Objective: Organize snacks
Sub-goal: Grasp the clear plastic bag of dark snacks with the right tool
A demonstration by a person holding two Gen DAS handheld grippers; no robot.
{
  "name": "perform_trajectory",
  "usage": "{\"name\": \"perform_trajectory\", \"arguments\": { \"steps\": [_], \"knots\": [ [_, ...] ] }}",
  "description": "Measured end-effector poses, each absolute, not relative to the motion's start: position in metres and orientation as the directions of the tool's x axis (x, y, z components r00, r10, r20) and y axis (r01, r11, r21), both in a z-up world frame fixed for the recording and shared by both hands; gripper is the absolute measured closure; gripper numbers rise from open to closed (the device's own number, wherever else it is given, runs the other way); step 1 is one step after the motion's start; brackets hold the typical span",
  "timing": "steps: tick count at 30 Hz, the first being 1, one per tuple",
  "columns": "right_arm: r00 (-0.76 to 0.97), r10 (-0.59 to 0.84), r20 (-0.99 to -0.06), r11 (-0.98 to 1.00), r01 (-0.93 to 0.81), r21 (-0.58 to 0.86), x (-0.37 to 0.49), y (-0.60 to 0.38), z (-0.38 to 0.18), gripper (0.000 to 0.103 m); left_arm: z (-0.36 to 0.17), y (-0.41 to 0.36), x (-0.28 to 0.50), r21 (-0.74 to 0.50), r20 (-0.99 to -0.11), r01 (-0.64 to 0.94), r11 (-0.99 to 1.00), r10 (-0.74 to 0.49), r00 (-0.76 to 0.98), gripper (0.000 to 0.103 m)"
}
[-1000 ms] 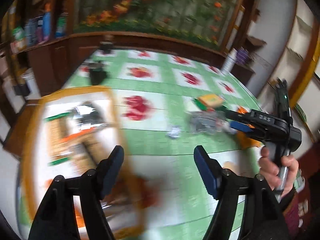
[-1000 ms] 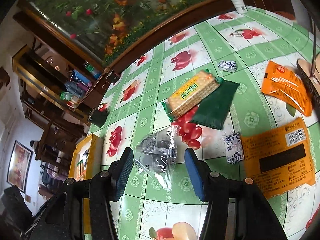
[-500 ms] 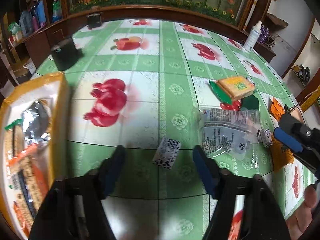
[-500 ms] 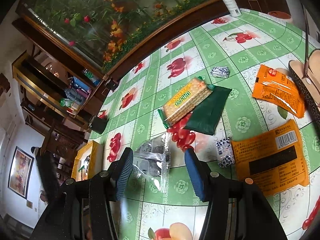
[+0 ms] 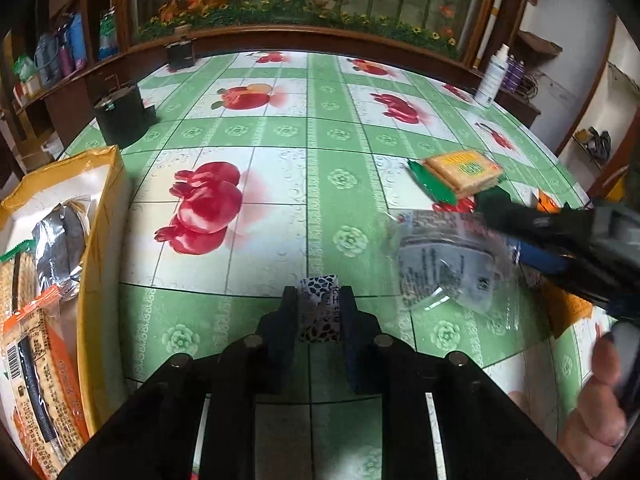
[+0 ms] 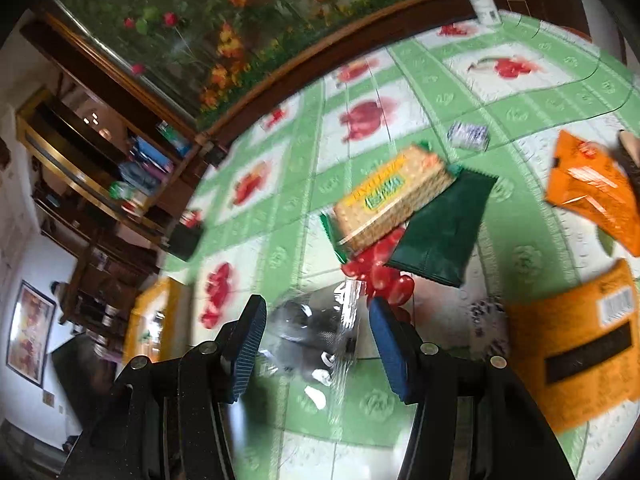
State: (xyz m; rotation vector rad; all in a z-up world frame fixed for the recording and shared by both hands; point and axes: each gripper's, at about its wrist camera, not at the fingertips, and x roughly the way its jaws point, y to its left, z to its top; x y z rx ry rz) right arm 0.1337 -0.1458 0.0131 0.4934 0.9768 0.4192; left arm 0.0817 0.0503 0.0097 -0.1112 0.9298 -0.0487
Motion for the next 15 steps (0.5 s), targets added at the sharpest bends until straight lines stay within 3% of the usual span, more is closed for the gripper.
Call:
{"name": "perform_trajectory", "arguments": {
  "steps": [1, 2, 6, 15],
  "knots": [
    [0.481, 0.562, -0.673, 0.803, -0.119, 0.585, 0.134, -0.143, 0.009, 0.048, 0.010, 0.048, 0.081, -0.117, -0.797, 0.007, 0.993, -0.099, 0.596, 0.084],
    [0.463, 0.590, -0.662, 0.785, -0.137, 0.604, 0.134, -0.141, 0.006, 0.062, 0.011, 0.048, 0.080, -0.122, -0.796, 0.011, 0.992, -0.104, 0.596, 0.084],
    [0.435, 0.666, -0.607, 0.724, -0.180, 0.666, 0.122, -0.142, 0.012, 0.080, 0.012, 0.052, 0.079, -0.126, -0.792, 0.005, 0.992, -0.104, 0.602, 0.084],
    [0.650, 0.482, -0.587, 0.860, -0.221, 0.460, 0.083, -0.148, 0.058, 0.083, 0.016, 0.051, 0.076, -0.148, -0.778, 0.024, 0.989, -0.131, 0.614, 0.084]
  ]
}}
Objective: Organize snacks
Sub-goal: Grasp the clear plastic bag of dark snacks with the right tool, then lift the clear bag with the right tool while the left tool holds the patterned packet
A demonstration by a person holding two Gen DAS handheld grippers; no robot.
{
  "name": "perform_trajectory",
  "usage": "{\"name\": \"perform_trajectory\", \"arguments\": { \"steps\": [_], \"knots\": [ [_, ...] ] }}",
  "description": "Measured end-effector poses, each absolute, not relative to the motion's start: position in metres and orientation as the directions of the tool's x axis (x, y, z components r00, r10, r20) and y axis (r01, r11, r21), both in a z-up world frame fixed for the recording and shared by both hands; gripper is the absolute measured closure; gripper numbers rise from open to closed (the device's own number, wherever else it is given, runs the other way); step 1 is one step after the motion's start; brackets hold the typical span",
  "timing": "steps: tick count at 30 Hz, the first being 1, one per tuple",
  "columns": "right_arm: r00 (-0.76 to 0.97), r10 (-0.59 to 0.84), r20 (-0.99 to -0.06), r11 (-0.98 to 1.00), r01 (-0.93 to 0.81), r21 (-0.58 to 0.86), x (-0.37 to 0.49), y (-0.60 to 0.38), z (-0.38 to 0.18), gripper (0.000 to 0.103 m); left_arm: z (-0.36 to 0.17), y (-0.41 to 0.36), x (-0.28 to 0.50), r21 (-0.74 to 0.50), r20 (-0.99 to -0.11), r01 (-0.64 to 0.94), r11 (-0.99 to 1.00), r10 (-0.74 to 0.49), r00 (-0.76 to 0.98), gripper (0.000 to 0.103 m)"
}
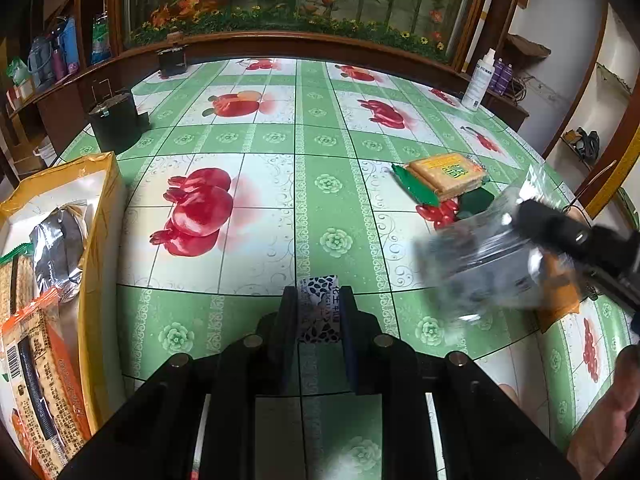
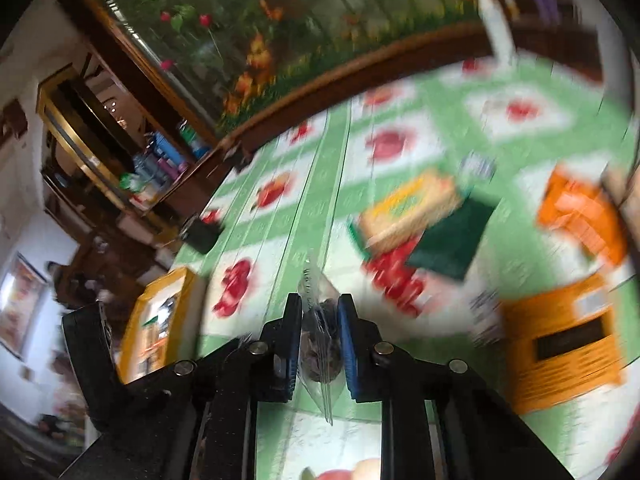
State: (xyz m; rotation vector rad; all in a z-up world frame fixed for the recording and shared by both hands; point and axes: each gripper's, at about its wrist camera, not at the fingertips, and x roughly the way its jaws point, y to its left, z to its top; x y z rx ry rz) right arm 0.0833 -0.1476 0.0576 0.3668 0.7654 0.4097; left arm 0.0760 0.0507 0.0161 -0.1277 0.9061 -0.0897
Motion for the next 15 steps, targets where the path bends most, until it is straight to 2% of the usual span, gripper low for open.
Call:
{"name": "perform_trajectory", "arguments": {
  "steps": [7, 10, 13, 14, 15],
  "knots": [
    [0.630, 0.482, -0.608, 0.861, -0.215, 0.461, 0.089, -0.146, 0.055, 0.085, 0.019, 0.049, 0.074, -0.145, -0.769, 0.034, 0.989, -0.134, 0.625, 0.084],
    [0.606, 0.445, -0.660, 0.881, -0.164, 0.444, 0.095, -0.149, 0.048, 0.084, 0.018, 0.050, 0.075, -0.152, -0.773, 0.033, 0.988, -0.139, 0.619, 0.084],
    [0.586, 0.313, -0.748, 0.936, -0.059, 0.346, 0.102, -0.157, 0.038, 0.084, 0.016, 0.051, 0.076, -0.155, -0.777, 0.032, 0.987, -0.142, 0.614, 0.084],
    [0.580, 0.288, -0.762, 0.942, -0.030, 0.333, 0.104, -0.163, 0.037, 0.080, 0.016, 0.051, 0.076, -0.156, -0.778, 0.032, 0.987, -0.142, 0.613, 0.084],
    [0.584, 0.284, -0.761, 0.940, -0.013, 0.341, 0.104, -0.169, 0.038, 0.072, 0.016, 0.050, 0.076, -0.155, -0.778, 0.031, 0.987, -0.142, 0.612, 0.084]
  ]
}}
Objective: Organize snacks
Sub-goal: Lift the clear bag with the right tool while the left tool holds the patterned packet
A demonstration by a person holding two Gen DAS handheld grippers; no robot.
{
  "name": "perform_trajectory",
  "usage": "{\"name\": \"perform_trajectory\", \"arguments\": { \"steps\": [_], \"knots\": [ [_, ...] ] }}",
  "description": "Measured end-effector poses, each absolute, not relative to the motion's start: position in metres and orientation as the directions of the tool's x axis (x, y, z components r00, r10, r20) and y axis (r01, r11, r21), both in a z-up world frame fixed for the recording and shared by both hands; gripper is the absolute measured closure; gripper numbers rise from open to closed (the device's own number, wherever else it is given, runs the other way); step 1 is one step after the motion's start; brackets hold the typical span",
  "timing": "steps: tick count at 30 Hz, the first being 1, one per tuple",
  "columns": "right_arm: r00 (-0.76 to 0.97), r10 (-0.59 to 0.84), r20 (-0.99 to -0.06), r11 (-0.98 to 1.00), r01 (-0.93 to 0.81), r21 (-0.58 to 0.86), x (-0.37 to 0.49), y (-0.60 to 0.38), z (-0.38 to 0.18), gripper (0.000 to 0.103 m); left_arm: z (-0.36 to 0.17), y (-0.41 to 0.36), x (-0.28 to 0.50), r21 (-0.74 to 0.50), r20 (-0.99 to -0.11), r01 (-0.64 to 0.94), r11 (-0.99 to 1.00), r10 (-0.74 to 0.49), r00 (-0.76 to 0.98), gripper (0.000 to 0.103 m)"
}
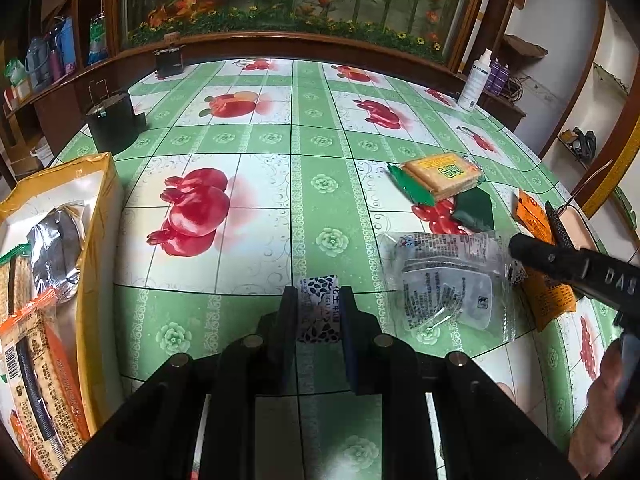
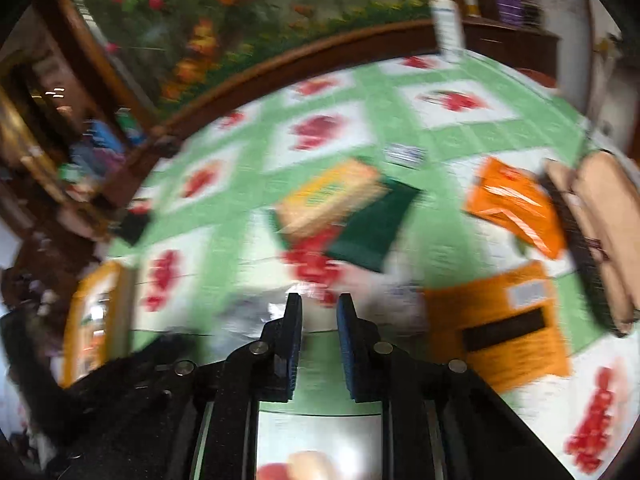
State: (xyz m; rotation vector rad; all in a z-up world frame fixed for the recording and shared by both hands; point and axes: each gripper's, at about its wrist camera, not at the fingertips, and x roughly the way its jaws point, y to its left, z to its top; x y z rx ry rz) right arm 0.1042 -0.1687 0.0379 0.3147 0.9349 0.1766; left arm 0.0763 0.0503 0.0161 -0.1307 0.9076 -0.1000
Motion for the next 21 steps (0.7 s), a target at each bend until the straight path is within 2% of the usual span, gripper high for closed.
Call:
{"name": "perform_trajectory", "arguments": {
  "steps": [1, 2, 3, 4, 5, 6, 11, 15, 17, 19, 21],
  "knots": [
    [0.605, 0.294, -0.740, 0.934, -0.016, 0.357, 0.102, -0.174, 0.042, 0.068, 0.016, 0.050, 0.076, -0.156, -0.778, 0.032, 0.987, -0.143, 0.612, 0.084],
    [0.627, 0.305, -0.717, 0.930, -0.033, 0.367, 0.100, -0.176, 0.047, 0.060, 0.016, 0.050, 0.076, -0.157, -0.778, 0.032, 0.987, -0.144, 0.612, 0.084],
    [0.651, 0.329, -0.684, 0.923, -0.069, 0.377, 0.097, -0.176, 0.053, 0.047, 0.016, 0.050, 0.077, -0.157, -0.778, 0.032, 0.987, -0.144, 0.611, 0.084],
    [0.670, 0.360, -0.649, 0.914, -0.113, 0.390, 0.095, -0.174, 0.058, 0.040, 0.016, 0.050, 0.077, -0.156, -0.779, 0.031, 0.987, -0.143, 0.611, 0.084],
    [0.684, 0.397, -0.612, 0.901, -0.162, 0.403, 0.095, -0.169, 0.062, 0.025, 0.015, 0.050, 0.076, -0.155, -0.779, 0.031, 0.987, -0.141, 0.611, 0.084],
    [0.687, 0.428, -0.587, 0.891, -0.210, 0.403, 0.097, -0.161, 0.065, 0.017, 0.015, 0.050, 0.077, -0.153, -0.782, 0.030, 0.988, -0.140, 0.608, 0.084],
    [0.599, 0.463, -0.653, 0.886, -0.319, 0.337, 0.115, -0.121, 0.045, 0.017, 0.012, 0.050, 0.077, -0.149, -0.787, 0.027, 0.988, -0.135, 0.602, 0.084],
    [0.455, 0.389, -0.801, 0.907, -0.342, 0.246, 0.104, -0.111, 0.028, 0.020, 0.011, 0.052, 0.077, -0.151, -0.787, 0.023, 0.988, -0.135, 0.603, 0.084],
    [0.434, 0.373, -0.820, 0.910, -0.344, 0.232, 0.097, -0.114, 0.026, 0.020, 0.010, 0.052, 0.077, -0.152, -0.790, 0.021, 0.988, -0.134, 0.598, 0.084],
    [0.494, 0.338, -0.801, 0.921, -0.350, 0.172, 0.091, -0.116, 0.034, 0.020, 0.010, 0.051, 0.078, -0.147, -0.791, 0.024, 0.989, -0.132, 0.597, 0.084],
    [0.515, 0.352, -0.782, 0.920, -0.346, 0.186, 0.090, -0.117, 0.036, 0.020, 0.010, 0.049, 0.078, -0.133, -0.792, 0.024, 0.991, -0.121, 0.598, 0.084]
  ]
}}
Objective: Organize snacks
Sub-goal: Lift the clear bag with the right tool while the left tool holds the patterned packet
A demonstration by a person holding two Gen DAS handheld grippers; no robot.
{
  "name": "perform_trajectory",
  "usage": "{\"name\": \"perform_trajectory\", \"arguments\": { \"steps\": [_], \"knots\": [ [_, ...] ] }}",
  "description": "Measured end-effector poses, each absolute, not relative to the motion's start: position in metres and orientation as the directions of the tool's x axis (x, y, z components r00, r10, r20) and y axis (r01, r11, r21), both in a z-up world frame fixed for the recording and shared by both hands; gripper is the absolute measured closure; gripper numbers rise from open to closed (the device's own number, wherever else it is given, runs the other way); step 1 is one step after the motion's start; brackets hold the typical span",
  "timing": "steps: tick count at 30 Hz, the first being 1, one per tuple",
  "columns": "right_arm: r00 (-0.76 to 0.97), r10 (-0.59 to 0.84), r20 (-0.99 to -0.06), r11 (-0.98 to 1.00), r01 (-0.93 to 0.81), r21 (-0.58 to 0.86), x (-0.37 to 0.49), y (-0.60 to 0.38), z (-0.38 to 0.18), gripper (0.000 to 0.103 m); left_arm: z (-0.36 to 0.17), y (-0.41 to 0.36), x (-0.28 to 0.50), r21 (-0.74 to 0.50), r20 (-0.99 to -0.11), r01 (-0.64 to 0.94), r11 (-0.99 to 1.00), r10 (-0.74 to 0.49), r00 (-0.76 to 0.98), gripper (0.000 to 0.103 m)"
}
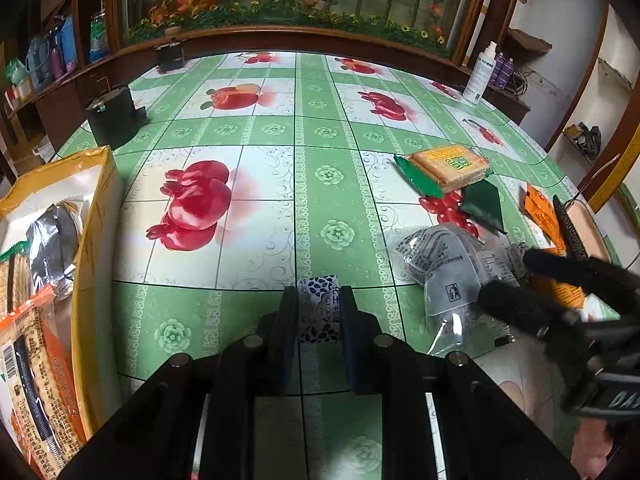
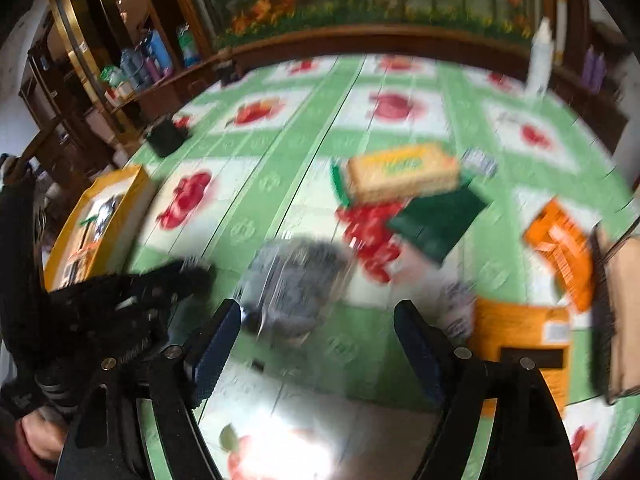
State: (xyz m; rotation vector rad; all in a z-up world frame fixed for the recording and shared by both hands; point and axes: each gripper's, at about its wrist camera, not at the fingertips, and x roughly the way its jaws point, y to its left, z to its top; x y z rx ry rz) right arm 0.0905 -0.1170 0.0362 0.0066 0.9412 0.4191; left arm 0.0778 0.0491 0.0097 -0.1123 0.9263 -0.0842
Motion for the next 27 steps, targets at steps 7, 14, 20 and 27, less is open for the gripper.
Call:
{"name": "perform_trajectory", "arguments": {
  "steps": [7, 14, 20, 27],
  "knots": [
    [0.456, 0.387, -0.801, 0.916, -0.293, 0.275, 0.106, -0.104, 0.017, 0.037, 0.008, 0.048, 0.078, -0.117, -0.796, 0.028, 0.993, -0.110, 0.595, 0.084],
    [0.513, 0.381, -0.769, 0.924, -0.234, 0.302, 0.097, -0.118, 0.026, 0.058, 0.012, 0.050, 0.076, -0.164, -0.782, 0.050, 0.985, -0.161, 0.602, 0.084],
    [0.574, 0.373, -0.729, 0.927, -0.210, 0.310, 0.090, -0.129, 0.041, 0.060, 0.018, 0.048, 0.074, -0.195, -0.760, 0.080, 0.978, -0.202, 0.618, 0.084],
    [0.591, 0.360, -0.721, 0.933, -0.234, 0.274, 0.083, -0.120, 0.047, 0.061, 0.021, 0.044, 0.072, -0.185, -0.751, 0.095, 0.978, -0.203, 0.628, 0.084]
  ]
}}
